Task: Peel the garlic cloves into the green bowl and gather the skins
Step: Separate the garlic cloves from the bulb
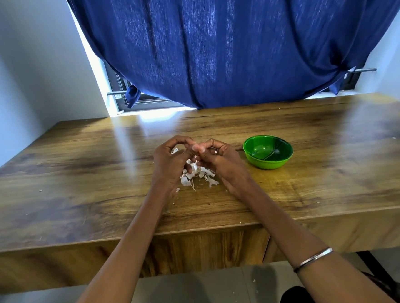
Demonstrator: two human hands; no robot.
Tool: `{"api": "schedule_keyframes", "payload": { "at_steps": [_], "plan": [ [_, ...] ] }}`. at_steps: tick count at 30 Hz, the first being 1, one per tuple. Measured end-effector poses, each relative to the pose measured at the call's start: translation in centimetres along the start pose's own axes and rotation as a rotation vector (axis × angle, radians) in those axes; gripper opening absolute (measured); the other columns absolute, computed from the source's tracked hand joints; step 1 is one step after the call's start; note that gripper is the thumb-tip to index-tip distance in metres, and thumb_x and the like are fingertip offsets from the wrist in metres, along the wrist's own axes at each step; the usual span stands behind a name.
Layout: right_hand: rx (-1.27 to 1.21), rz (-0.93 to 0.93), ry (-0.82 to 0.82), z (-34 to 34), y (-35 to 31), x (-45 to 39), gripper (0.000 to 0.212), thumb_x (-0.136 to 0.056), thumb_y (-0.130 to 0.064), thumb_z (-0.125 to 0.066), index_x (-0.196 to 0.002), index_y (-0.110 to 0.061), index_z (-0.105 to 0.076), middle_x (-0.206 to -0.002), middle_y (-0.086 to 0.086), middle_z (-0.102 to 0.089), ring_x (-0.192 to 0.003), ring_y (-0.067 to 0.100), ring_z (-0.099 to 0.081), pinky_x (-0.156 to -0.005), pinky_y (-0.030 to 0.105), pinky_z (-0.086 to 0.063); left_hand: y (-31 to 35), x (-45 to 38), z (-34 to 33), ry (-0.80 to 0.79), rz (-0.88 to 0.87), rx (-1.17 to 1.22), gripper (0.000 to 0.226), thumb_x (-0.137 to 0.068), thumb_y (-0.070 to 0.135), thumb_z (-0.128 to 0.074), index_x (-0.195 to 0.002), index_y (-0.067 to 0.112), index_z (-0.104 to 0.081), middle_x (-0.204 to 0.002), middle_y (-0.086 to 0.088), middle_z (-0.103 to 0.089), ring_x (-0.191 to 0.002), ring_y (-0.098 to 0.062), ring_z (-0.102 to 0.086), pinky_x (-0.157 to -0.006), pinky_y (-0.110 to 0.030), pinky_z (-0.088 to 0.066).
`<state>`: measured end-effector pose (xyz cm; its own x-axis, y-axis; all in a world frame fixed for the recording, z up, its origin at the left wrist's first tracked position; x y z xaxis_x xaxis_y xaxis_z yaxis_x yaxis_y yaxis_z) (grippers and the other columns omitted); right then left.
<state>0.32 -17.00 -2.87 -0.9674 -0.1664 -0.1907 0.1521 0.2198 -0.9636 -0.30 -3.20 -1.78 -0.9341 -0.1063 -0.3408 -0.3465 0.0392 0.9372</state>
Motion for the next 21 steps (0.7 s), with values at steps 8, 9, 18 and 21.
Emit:
{"api": "schedule_keyframes", "payload": {
  "at_steps": [8, 9, 18, 21],
  "plan": [
    [-0.086, -0.077, -0.130, -0.1, 0.1, 0.2, 0.016, -0.098, -0.006, -0.059, -0.083, -0.012, -0.061, -0.086, 0.007, -0.073, -0.076, 0.019, -0.070, -0.075, 0.030, -0.059, 0.4, 0.2, -0.9, -0.220, -0.039, -0.068, 0.008, -0.099, 0.006, -0.063, -0.094, 0.010, -0.058, -0.063, 0.017, -0.049, -0.053, -0.008, -0.041, -0.042, -0.021, -0.039],
    [-0.094, -0.082, -0.135, -0.2, 0.1, 0.2, 0.017, -0.098, -0.005, -0.059, -0.083, -0.012, -0.060, -0.085, 0.005, -0.073, -0.075, 0.017, -0.071, -0.072, 0.027, -0.058, 0.5, 0.3, -0.9, -0.217, -0.047, -0.066, 0.009, -0.097, 0.008, -0.065, -0.092, 0.011, -0.058, -0.063, 0.016, -0.046, -0.053, -0.007, -0.041, -0.042, -0.021, -0.038],
    [0.011, 0.074, -0.017, -0.5, 0.1, -0.4, 0.020, -0.094, -0.011, -0.068, -0.081, -0.012, -0.053, -0.106, 0.027, -0.063, -0.084, 0.029, -0.064, -0.057, 0.032, -0.054, 0.6, 0.3, -1.2, -0.074, -0.109, -0.072, 0.017, -0.091, 0.003, -0.073, -0.084, 0.013, -0.060, -0.066, 0.014, -0.058, -0.055, -0.006, -0.056, -0.043, -0.024, -0.048],
    [-0.010, 0.117, -0.003, -0.7, 0.2, -0.7, 0.022, -0.096, -0.009, -0.065, -0.081, -0.013, -0.051, -0.106, 0.035, -0.061, -0.080, 0.032, -0.063, -0.052, 0.032, -0.052, 0.7, 0.3, -1.5, -0.022, -0.126, -0.042, 0.019, -0.089, 0.002, -0.075, -0.083, 0.012, -0.060, -0.062, 0.013, -0.058, -0.053, -0.005, -0.054, -0.043, -0.023, -0.047]
  ]
}}
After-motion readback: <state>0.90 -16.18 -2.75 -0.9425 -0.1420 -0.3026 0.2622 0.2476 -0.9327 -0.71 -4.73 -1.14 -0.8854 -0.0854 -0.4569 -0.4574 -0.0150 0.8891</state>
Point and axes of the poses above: each hand's wrist, its own x-axis away from the middle knuckle, its own z-axis out of the back of the hand, y = z × x, the point moved 4 cm from there along -x, towards the middle knuckle
